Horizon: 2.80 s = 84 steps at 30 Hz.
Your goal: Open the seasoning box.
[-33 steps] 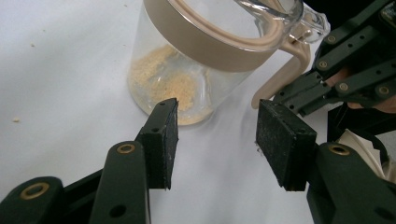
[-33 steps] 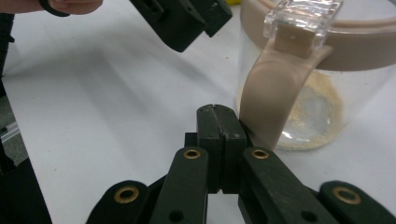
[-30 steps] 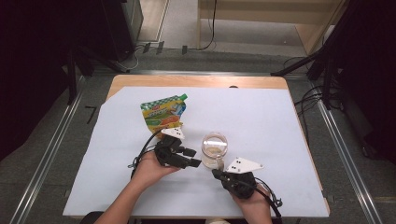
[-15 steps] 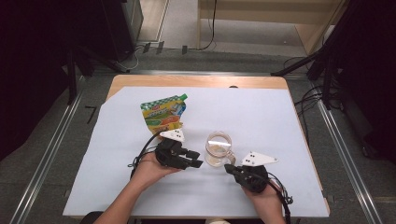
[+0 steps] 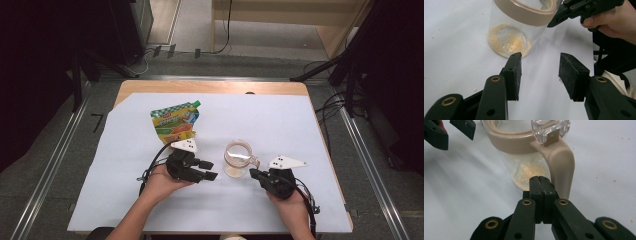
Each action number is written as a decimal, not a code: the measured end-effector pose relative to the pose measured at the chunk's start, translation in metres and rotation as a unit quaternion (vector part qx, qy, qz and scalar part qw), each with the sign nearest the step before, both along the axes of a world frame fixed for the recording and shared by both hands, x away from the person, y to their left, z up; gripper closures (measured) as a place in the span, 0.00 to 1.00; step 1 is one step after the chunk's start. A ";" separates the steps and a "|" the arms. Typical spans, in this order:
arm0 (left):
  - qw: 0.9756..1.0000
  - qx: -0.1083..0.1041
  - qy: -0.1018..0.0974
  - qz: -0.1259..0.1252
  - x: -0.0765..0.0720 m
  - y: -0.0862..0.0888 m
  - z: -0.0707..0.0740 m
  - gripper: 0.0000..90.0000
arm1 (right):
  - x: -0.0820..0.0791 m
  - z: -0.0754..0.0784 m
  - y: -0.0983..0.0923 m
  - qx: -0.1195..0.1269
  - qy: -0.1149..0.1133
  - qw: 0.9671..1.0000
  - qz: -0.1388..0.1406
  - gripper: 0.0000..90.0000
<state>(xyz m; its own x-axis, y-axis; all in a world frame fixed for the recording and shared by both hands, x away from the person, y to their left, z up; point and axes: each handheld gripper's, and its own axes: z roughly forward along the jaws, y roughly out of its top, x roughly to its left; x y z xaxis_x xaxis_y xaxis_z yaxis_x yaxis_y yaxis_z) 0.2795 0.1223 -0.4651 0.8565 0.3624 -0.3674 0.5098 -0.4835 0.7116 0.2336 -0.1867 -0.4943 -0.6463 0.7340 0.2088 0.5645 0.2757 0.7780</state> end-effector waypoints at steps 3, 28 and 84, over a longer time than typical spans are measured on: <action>1.000 -0.005 -0.001 0.010 0.002 0.001 -0.001 0.58 | 0.001 -0.002 0.000 -0.002 0.005 1.000 -0.001 1.00; 1.000 -0.023 -0.017 0.010 0.002 0.001 0.003 0.50 | 0.013 0.002 -0.006 -0.015 0.000 1.000 -0.006 1.00; 0.996 0.037 -0.072 -0.037 0.052 -0.081 0.004 0.14 | 0.044 0.019 -0.040 -0.013 0.000 0.999 -0.046 1.00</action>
<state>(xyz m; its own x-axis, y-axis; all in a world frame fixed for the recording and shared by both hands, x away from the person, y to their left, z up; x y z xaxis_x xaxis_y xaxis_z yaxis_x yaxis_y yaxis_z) 0.3312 0.0413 -0.4608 0.9237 0.3179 -0.2139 0.3665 -0.5702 0.7352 0.2779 -0.2265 -0.4749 -0.5756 0.7956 0.1891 0.5878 0.2417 0.7721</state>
